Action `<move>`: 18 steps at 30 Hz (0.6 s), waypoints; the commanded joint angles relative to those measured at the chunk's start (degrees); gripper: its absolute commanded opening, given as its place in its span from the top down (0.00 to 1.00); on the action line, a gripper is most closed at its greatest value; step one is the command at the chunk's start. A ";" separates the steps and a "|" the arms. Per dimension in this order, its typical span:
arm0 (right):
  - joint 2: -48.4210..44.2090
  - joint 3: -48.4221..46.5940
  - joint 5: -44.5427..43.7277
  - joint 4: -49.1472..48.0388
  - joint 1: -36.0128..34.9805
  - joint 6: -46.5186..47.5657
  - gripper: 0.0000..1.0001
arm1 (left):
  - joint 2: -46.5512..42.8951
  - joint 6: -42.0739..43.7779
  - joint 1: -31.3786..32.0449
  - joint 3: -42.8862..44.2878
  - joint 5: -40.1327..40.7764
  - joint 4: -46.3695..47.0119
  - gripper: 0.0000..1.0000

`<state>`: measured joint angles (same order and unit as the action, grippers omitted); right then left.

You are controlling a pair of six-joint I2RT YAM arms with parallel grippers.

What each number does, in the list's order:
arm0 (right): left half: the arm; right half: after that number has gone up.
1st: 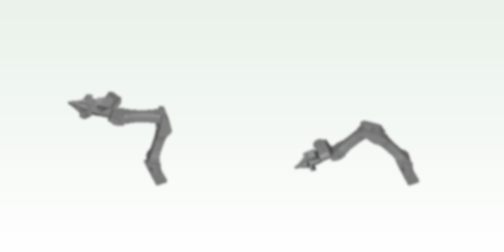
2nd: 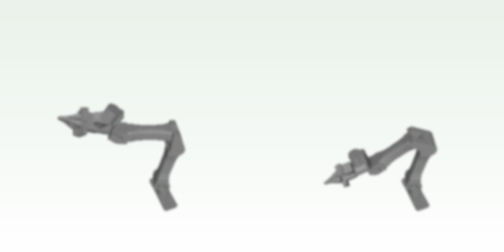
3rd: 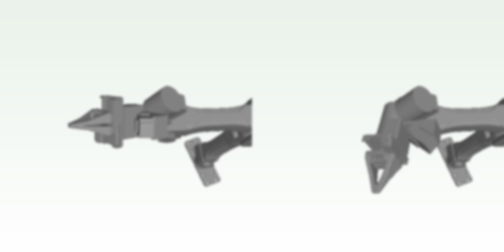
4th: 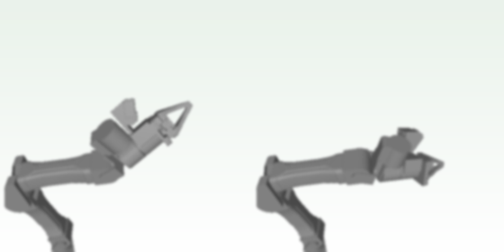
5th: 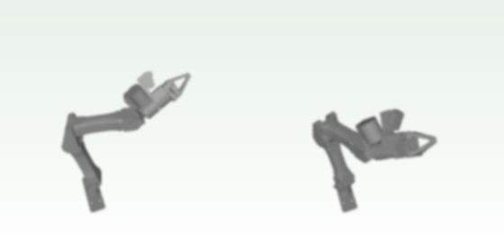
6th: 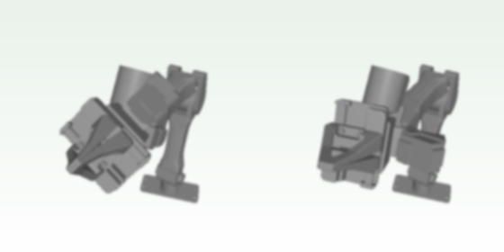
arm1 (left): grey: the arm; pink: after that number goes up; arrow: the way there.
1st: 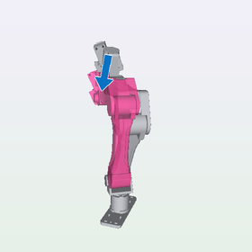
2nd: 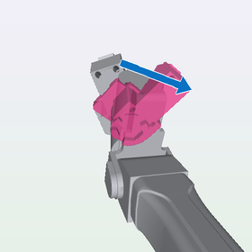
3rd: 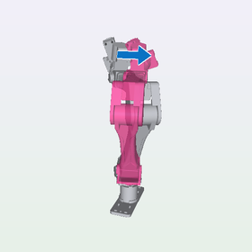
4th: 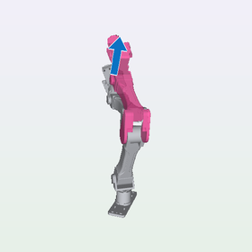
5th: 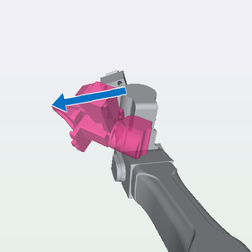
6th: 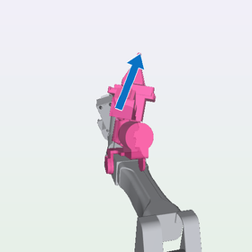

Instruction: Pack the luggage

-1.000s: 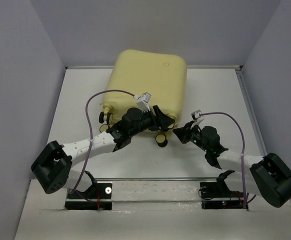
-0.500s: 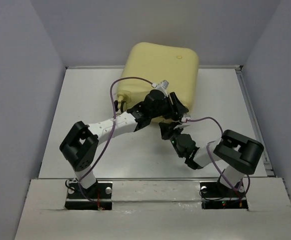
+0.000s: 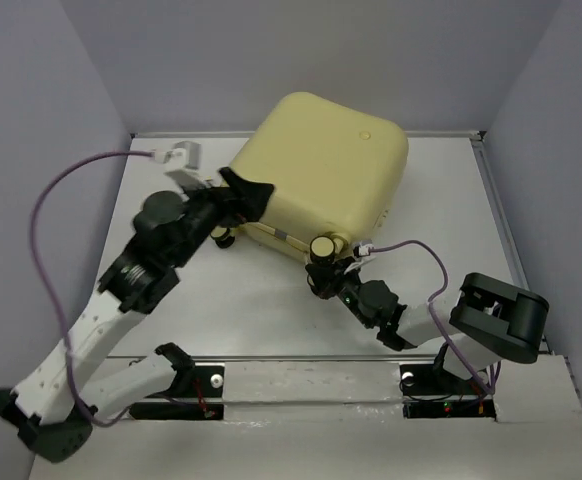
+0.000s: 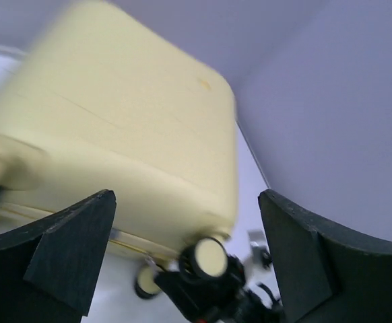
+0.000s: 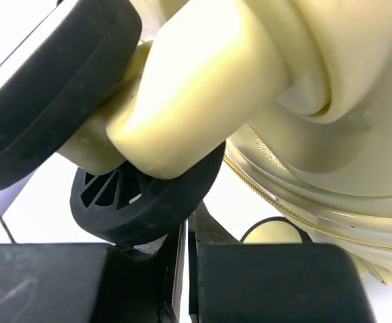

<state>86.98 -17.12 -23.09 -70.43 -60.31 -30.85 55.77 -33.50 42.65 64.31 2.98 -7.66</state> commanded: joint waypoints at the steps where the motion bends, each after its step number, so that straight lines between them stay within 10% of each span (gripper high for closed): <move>1: -1.99 -1.77 5.42 -2.52 -1.38 -0.62 0.93 | -5.84 10.28 -14.04 -4.98 8.27 -20.26 0.01; 18: 0.03 -2.39 8.85 -1.99 -1.38 -0.35 0.93 | 8.82 27.43 -25.43 -2.88 -2.38 -11.23 0.01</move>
<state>86.76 -17.43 -21.15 -68.95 -60.29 -30.94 63.18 -11.11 17.50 56.75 0.67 -22.79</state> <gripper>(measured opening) 0.070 0.990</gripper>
